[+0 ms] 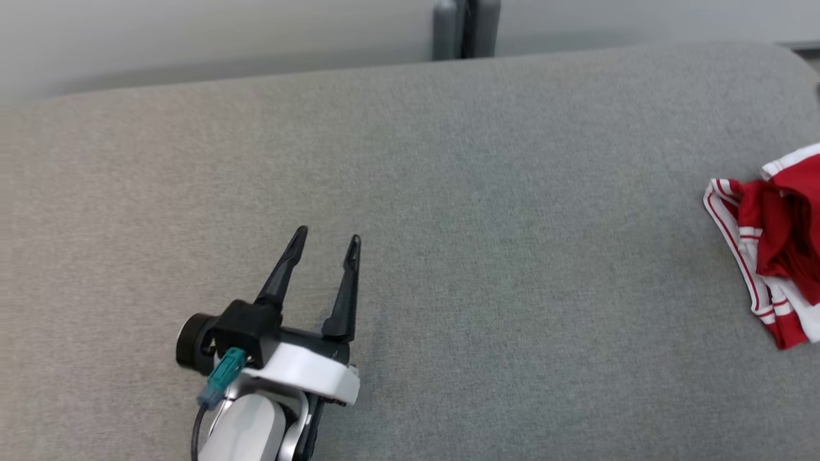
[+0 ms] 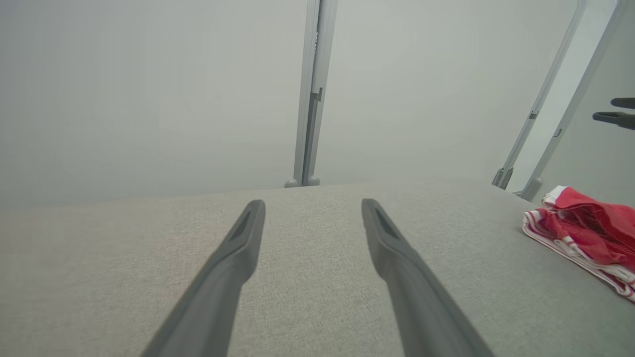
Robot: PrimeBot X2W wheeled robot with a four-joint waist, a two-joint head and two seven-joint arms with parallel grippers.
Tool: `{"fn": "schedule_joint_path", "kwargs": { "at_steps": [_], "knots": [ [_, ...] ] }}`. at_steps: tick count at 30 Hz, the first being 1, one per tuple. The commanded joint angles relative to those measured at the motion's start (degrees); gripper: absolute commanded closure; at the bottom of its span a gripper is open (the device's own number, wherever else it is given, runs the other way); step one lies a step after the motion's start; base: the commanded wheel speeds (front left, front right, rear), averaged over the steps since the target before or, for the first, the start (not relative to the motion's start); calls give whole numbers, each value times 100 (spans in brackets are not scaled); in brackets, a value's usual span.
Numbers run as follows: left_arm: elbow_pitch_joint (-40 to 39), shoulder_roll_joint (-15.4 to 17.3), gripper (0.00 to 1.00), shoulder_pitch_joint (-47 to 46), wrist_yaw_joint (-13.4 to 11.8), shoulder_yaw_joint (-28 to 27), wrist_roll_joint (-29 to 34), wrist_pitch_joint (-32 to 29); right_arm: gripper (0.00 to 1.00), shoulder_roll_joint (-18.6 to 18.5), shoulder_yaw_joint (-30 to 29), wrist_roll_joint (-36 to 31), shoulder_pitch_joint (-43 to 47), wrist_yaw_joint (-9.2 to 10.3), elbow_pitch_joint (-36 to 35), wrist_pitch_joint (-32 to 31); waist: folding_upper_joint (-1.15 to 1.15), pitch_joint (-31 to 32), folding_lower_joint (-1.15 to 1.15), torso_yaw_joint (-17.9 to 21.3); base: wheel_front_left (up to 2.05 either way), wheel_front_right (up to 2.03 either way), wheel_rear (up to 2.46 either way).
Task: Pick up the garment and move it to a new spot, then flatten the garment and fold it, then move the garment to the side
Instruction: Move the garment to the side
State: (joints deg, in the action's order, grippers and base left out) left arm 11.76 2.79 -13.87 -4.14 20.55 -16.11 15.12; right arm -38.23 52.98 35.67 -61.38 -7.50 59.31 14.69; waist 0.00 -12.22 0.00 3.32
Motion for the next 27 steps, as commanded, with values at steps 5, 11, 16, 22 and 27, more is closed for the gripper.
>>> {"fn": "schedule_joint_path", "kwargs": {
  "at_steps": [5,11,16,22,27],
  "knots": [
    [-156,27,0,393,-33,-448,93,-2,0,567,-1512,-289,1075,2,-1407,51,0,552,0,-325,0,0,0],
    [-251,27,0,721,-11,-728,187,-1,0,1381,-3176,-1357,2664,2,-2797,54,0,847,0,-569,0,0,0],
    [-281,27,0,905,-9,-819,235,-1,0,2023,-3927,-1980,3633,2,-3483,54,0,996,0,-723,0,0,0],
    [-370,27,0,1162,-12,-837,212,-2,0,2801,-4855,-2453,4744,2,-4032,55,0,1226,0,-924,0,0,0],
    [-310,26,0,1352,-127,-848,297,-2,0,3198,-5272,-2824,5361,2,-4312,55,0,1346,0,-982,0,0,0]
  ]
}}
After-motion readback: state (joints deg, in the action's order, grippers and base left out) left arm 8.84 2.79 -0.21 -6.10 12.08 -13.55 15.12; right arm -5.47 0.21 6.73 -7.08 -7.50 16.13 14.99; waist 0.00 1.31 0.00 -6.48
